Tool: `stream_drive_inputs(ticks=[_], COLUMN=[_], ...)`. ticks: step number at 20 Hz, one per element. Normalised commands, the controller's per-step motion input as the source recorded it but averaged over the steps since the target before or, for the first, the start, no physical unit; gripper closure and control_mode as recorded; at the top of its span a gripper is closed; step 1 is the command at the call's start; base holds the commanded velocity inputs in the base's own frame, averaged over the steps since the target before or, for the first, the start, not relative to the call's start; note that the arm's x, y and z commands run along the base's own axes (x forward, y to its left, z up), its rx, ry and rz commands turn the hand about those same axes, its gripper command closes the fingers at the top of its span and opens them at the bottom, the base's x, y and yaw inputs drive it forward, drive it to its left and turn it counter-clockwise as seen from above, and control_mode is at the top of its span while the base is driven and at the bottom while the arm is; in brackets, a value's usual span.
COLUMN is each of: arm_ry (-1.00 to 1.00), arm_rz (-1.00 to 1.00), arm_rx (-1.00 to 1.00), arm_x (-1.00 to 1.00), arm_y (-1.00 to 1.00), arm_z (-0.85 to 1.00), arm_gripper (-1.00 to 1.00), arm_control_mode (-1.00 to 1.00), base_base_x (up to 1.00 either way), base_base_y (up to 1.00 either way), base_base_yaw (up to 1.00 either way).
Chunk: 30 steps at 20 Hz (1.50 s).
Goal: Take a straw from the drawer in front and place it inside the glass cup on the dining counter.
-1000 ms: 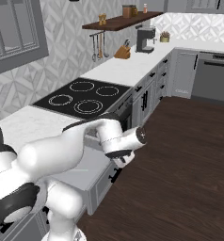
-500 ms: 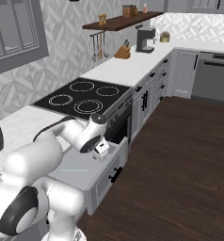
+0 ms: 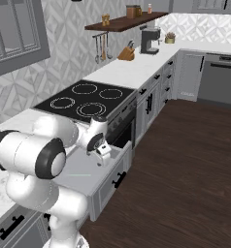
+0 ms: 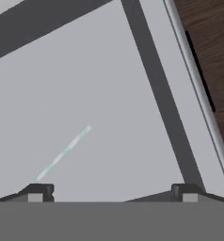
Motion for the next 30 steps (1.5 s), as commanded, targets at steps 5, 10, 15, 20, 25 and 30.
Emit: stream_drive_inputs(ticks=[5, 10, 15, 20, 25, 30], arm_ry=[0.14, 0.03, 0.0, 0.0, 0.0, 0.0], arm_rz=[0.0, 0.0, 0.0, 0.01, 0.0, 0.0], arm_rx=[-0.1, -0.15, -0.14, -0.09, -0.06, -0.05], arm_x=[0.37, 0.05, 0.0, 0.05, 0.02, -0.21], arm_y=[0.0, 0.0, 0.0, 0.0, -0.29, -0.86], arm_z=[-0.49, -0.55, -0.6, -0.52, -0.35, -0.12], arm_gripper=[-1.0, -1.0, -1.0, -1.0, -1.0, -1.0], arm_control_mode=[-1.0, -1.0, -1.0, -1.0, -1.0, -1.0], base_base_x=[0.0, 0.0, 0.0, 0.0, 0.0, 0.0], base_base_y=[0.0, 0.0, 0.0, 0.0, 0.0, 0.0], base_base_yaw=[0.0, 0.0, 0.0, 0.0, 0.0, 0.0])
